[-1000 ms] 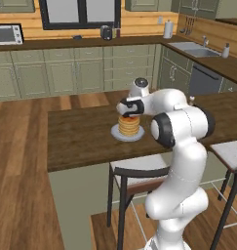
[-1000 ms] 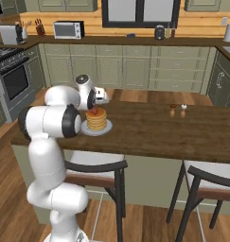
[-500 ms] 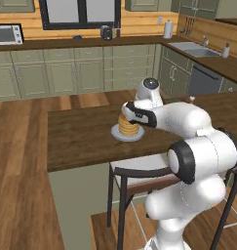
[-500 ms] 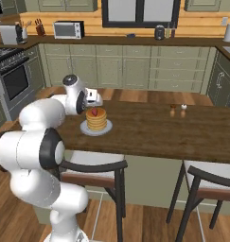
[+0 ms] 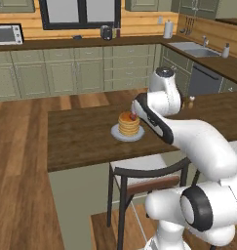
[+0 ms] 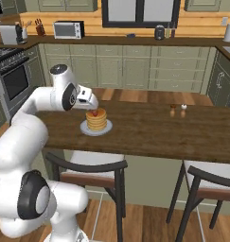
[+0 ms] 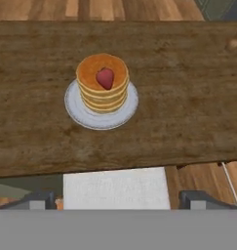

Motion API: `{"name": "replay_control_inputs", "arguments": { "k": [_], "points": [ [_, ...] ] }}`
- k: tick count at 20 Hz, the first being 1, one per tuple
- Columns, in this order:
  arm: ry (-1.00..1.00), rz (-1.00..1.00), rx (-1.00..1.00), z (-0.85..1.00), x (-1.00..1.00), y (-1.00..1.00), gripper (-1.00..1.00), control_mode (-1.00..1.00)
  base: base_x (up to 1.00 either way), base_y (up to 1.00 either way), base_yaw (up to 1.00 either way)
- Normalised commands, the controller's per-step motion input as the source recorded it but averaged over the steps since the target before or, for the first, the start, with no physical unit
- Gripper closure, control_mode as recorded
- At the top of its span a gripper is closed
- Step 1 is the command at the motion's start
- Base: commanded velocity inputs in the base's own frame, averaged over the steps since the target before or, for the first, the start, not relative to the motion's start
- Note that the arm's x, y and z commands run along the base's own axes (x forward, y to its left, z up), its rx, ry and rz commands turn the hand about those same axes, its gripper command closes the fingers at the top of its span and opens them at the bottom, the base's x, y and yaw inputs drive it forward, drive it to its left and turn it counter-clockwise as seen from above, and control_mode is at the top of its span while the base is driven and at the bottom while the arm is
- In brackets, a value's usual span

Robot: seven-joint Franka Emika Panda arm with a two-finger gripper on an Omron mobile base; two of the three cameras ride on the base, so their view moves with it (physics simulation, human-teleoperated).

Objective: Take the strawberry from the fridge and place it on top of the pancake, located on the dining counter.

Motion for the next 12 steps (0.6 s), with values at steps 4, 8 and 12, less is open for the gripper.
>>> {"name": "replay_control_inputs", "arguments": {
  "k": [4, 8, 12],
  "points": [
    [0.23, -0.03, 0.00, -0.24, -0.99, -0.07, -1.00, -1.00, 0.00, 0.00, 0.00],
    [0.08, 0.03, 0.00, -0.29, -1.00, 0.08, -1.00, -1.00, 0.00, 0.00, 0.00],
    [-0.04, 0.18, 0.00, -0.01, -0.94, 0.35, -1.00, -1.00, 0.00, 0.00, 0.00]
  ]
}}
